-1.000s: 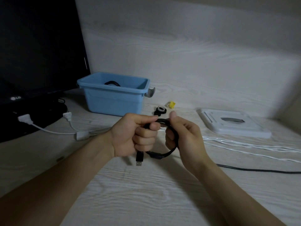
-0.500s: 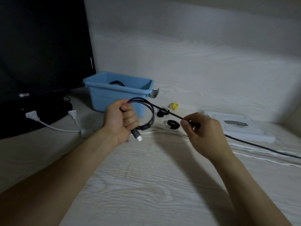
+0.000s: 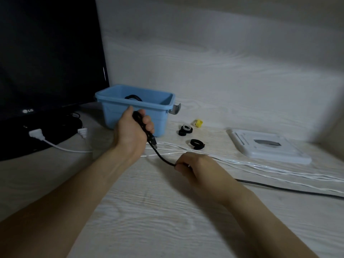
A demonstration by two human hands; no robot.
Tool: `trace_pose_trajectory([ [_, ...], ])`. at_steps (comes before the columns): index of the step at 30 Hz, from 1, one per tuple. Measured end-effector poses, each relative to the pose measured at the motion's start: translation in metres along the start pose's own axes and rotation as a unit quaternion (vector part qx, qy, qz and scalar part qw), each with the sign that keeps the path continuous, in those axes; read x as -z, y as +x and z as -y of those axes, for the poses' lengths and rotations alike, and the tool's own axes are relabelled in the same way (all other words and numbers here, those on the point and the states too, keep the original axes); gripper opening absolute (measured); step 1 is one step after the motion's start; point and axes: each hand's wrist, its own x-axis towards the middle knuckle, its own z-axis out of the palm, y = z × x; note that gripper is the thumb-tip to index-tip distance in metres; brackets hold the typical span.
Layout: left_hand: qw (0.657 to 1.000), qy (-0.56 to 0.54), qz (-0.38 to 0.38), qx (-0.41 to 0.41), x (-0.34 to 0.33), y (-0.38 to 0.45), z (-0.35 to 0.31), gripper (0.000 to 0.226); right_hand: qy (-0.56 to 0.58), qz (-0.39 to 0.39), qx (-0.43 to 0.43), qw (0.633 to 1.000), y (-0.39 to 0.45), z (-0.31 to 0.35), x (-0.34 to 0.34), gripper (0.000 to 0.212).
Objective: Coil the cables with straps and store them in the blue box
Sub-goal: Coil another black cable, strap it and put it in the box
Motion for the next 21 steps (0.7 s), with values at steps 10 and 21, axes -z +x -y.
trace_pose_trajectory([
  [10,0.929,0.321,0.171,-0.07,0.002,-0.015,0.008,0.023,0.087,-0.044,0.03,0.995,-0.001,0.014,0.0,0.02],
  [21,0.854,0.405,0.314,0.086,-0.006,-0.037,0.008,0.039,0.133,-0.248,0.012,0.96,0.003,0.016,0.005,0.021],
])
